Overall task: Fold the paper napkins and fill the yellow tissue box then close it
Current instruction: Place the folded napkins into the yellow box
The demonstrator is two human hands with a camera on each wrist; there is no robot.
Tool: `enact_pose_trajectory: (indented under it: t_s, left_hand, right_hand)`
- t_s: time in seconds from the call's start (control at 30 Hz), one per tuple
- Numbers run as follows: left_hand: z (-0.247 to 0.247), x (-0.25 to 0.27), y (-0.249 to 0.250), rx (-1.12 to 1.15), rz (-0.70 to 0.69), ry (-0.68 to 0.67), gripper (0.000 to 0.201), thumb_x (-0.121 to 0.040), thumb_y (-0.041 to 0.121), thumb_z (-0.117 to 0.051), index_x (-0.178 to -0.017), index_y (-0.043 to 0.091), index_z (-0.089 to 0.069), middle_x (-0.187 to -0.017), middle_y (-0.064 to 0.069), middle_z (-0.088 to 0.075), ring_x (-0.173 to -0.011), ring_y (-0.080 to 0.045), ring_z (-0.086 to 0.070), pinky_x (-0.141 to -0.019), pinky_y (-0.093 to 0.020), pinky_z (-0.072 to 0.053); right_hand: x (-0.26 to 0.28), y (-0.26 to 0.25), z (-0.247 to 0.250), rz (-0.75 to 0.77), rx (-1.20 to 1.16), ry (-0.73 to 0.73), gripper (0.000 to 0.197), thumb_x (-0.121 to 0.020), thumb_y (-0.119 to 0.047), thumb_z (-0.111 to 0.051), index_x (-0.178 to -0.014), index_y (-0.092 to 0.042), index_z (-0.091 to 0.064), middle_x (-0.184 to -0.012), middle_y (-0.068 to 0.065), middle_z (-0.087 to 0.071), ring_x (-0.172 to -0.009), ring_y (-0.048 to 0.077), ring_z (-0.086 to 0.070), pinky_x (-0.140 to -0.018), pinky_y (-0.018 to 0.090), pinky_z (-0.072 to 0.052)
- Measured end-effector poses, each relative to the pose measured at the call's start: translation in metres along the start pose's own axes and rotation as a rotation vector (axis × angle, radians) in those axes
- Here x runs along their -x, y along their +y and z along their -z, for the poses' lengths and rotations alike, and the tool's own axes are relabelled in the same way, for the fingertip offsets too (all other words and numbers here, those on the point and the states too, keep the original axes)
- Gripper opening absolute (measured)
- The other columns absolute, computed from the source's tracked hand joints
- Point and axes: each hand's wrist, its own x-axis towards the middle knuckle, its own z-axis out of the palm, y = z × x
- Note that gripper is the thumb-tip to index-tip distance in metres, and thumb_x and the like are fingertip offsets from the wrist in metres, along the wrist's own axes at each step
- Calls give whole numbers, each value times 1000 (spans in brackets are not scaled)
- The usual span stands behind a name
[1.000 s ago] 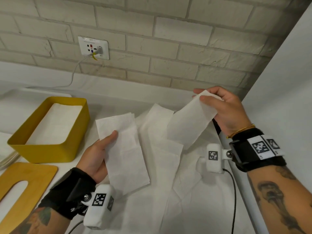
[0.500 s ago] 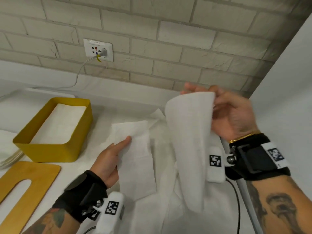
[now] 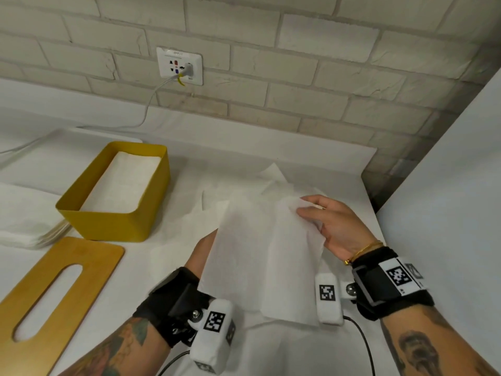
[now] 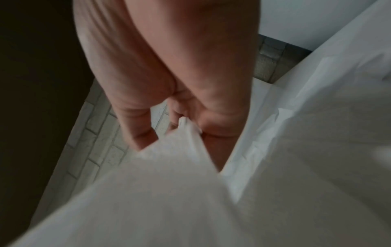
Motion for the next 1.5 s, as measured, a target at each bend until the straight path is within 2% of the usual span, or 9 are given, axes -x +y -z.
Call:
enact_pose_trajectory:
  t_s: [0.3,0.5,0.67,0.83,0.97,1.07,1.27,1.4,1.5]
  left_hand:
    - [2,3,-2,25,-19,102,38,-103,-5,-42,-71,13,-50,-58,-2,-54,-54,-11,-53,-48,-10,-41]
    - [-6,10,5,275,85,-49,45,-104,26,-45,-66,11,-63,-46,3,-54,-36,-9,-53,-39,-14,-43]
    - [-14,12,3,385,151,-136,36,-99,30,-50,-79,6,-68,-59,-5,-64,-46,-18,-64,-43,-21,-51]
    - [-9,11,4,401,184,-114,52,-82,37,-58,-117,0,-66,-113,-18,-64,-89,-32,-67,-72,-37,-58]
    - [0,10,4,334,149,-91,37,-103,29,-45,-86,6,-69,-83,-14,-68,-65,-25,-68,-53,-25,-58]
    - [-1,9,2,298,99,-39,38,-108,12,-39,-70,9,-48,-54,1,-53,-43,-9,-52,-42,-14,-43]
    - [-12,15,-1,295,89,-118,75,-106,15,-43,-32,17,-51,-37,6,-44,-29,-4,-43,-35,-12,-35]
    - [-6,7,-2,342,177,-195,32,-98,28,-55,-88,5,-76,-76,-8,-73,-63,-19,-71,-59,-25,-58]
    - [5,0,6,391,196,-191,44,-97,34,-59,-125,2,-69,-121,-19,-71,-102,-35,-72,-92,-46,-56]
  right_hand:
    - [33,42,13,-215,-16,-158,61,-74,-10,-80,-131,-10,-59,-119,14,-73,-107,32,-72,-78,42,-61]
    - [35,22,12,-44,12,-64,40,-85,-1,-70,-125,-5,-66,-118,12,-74,-110,29,-71,-97,42,-55]
    - [52,-6,-24,126,41,-150,55,-76,-30,-84,-127,-24,-66,-109,7,-74,-99,19,-69,-94,37,-51]
    - [68,8,-59,202,367,-290,82,-68,-57,-80,-141,-48,-44,-125,-17,-60,-98,5,-69,-83,27,-54]
    - [76,25,-60,209,496,-334,59,-72,-64,-78,-126,-48,-60,-126,-25,-61,-103,4,-67,-95,30,-53]
    - [59,30,-50,219,407,-24,30,-79,-48,-78,-106,-37,-72,-106,-14,-72,-91,10,-71,-85,35,-56]
    - [24,29,-45,40,164,67,26,-85,-39,-78,-101,-20,-75,-102,2,-75,-96,19,-70,-78,31,-54]
    - [12,29,-47,170,54,194,8,-90,-18,-75,-90,-11,-70,-104,16,-72,-100,37,-68,-88,45,-58]
    - [13,14,-36,226,-85,171,4,-94,-6,-67,-94,-10,-65,-96,9,-76,-92,27,-71,-78,38,-59]
